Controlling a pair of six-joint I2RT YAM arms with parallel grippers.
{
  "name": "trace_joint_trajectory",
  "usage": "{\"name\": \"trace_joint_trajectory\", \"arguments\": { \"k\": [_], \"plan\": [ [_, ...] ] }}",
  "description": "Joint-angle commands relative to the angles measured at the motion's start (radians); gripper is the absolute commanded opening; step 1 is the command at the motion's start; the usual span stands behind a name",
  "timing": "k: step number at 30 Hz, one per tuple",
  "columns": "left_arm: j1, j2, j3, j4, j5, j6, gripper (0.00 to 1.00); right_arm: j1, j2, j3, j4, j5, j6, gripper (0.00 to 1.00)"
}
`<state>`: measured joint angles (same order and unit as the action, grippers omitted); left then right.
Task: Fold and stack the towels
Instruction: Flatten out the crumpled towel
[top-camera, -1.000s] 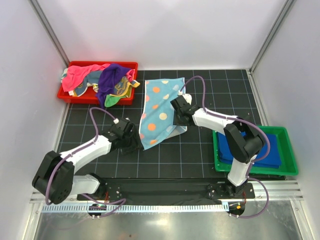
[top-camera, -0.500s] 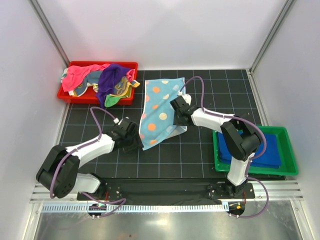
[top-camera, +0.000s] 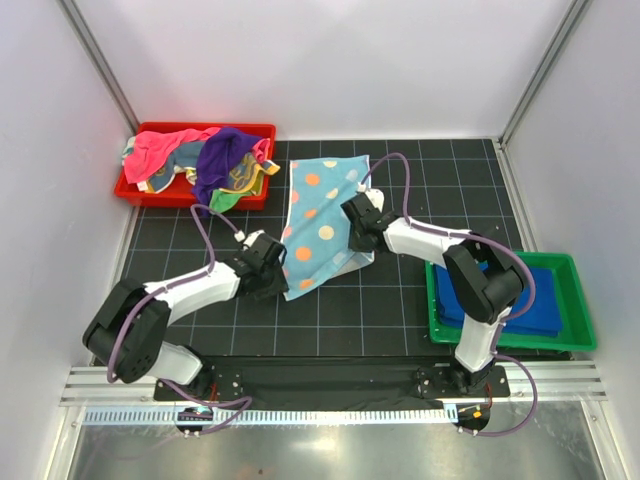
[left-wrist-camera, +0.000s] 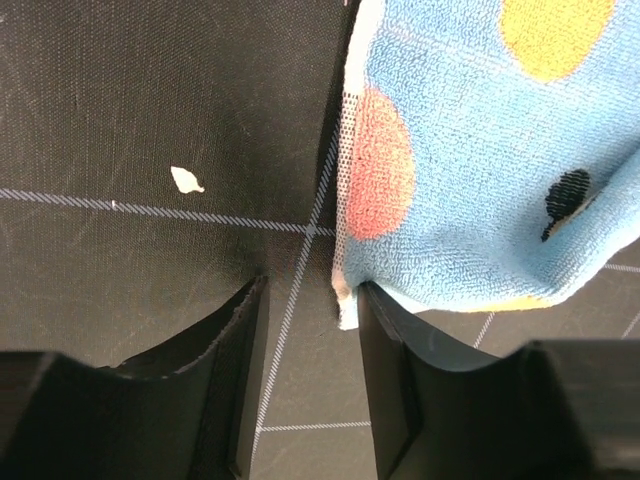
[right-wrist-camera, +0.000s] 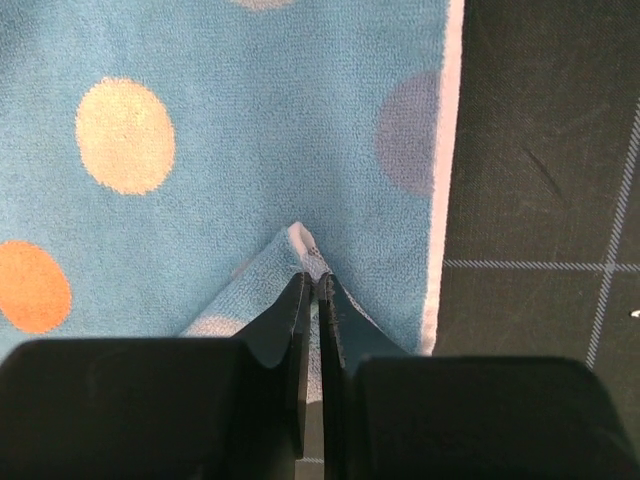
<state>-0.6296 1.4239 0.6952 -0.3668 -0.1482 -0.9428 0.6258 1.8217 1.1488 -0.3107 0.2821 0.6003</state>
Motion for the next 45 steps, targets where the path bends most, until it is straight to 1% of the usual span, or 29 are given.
{"name": "trace_joint_trajectory", "arguments": {
  "k": [1, 3, 4, 7, 10, 11, 18, 19, 24, 26, 29, 30, 31, 36, 38, 41, 45],
  "plan": [
    [-0.013, 0.052, -0.008, -0.067, -0.056, 0.001, 0.41, -0.001, -0.090, -0.024, 0.004, 0.035, 0.019, 0.06],
    [-0.021, 0.064, 0.007, -0.093, -0.063, 0.006, 0.39, -0.001, -0.116, -0.043, -0.007, 0.037, 0.035, 0.06],
    [-0.031, 0.070, 0.016, -0.118, -0.077, 0.006, 0.36, -0.001, -0.146, -0.061, -0.010, 0.037, 0.041, 0.06],
    [-0.054, 0.087, 0.038, -0.158, -0.094, 0.012, 0.34, 0.005, -0.194, -0.104, -0.027, 0.035, 0.058, 0.05],
    [-0.065, 0.089, 0.049, -0.185, -0.102, 0.012, 0.34, 0.017, -0.271, -0.171, -0.031, 0.028, 0.084, 0.05],
    [-0.071, 0.087, 0.050, -0.192, -0.105, 0.010, 0.34, 0.025, -0.318, -0.191, -0.031, 0.028, 0.091, 0.05],
    [-0.096, 0.070, 0.056, -0.261, -0.120, 0.029, 0.33, 0.143, -0.514, -0.392, -0.036, 0.069, 0.206, 0.04],
    [-0.099, 0.055, 0.049, -0.267, -0.120, 0.030, 0.33, 0.170, -0.530, -0.435, -0.036, 0.075, 0.234, 0.04],
    [-0.104, 0.006, 0.017, -0.299, -0.113, 0.038, 0.33, 0.281, -0.642, -0.547, -0.042, 0.126, 0.334, 0.04],
    [-0.104, -0.019, 0.006, -0.308, -0.114, 0.042, 0.33, 0.316, -0.670, -0.580, -0.070, 0.147, 0.366, 0.08],
    [-0.104, -0.074, 0.013, -0.342, -0.116, 0.050, 0.34, 0.333, -0.743, -0.598, -0.125, 0.181, 0.381, 0.19],
    [-0.104, -0.095, 0.021, -0.348, -0.114, 0.058, 0.35, 0.333, -0.759, -0.600, -0.142, 0.189, 0.383, 0.26],
    [-0.102, -0.127, 0.029, -0.357, -0.105, 0.062, 0.35, 0.333, -0.786, -0.592, -0.178, 0.202, 0.385, 0.28],
    [-0.104, -0.207, 0.081, -0.366, -0.083, 0.070, 0.39, 0.339, -0.828, -0.569, -0.220, 0.219, 0.382, 0.34],
    [-0.104, -0.223, 0.092, -0.321, -0.064, 0.071, 0.39, 0.344, -0.802, -0.551, -0.222, 0.233, 0.382, 0.34],
    [-0.105, -0.209, 0.118, -0.268, -0.021, 0.075, 0.40, 0.347, -0.750, -0.514, -0.191, 0.232, 0.365, 0.34],
    [-0.117, -0.114, 0.148, -0.180, 0.001, 0.076, 0.39, 0.348, -0.635, -0.469, -0.130, 0.223, 0.343, 0.33]
  ]
}}
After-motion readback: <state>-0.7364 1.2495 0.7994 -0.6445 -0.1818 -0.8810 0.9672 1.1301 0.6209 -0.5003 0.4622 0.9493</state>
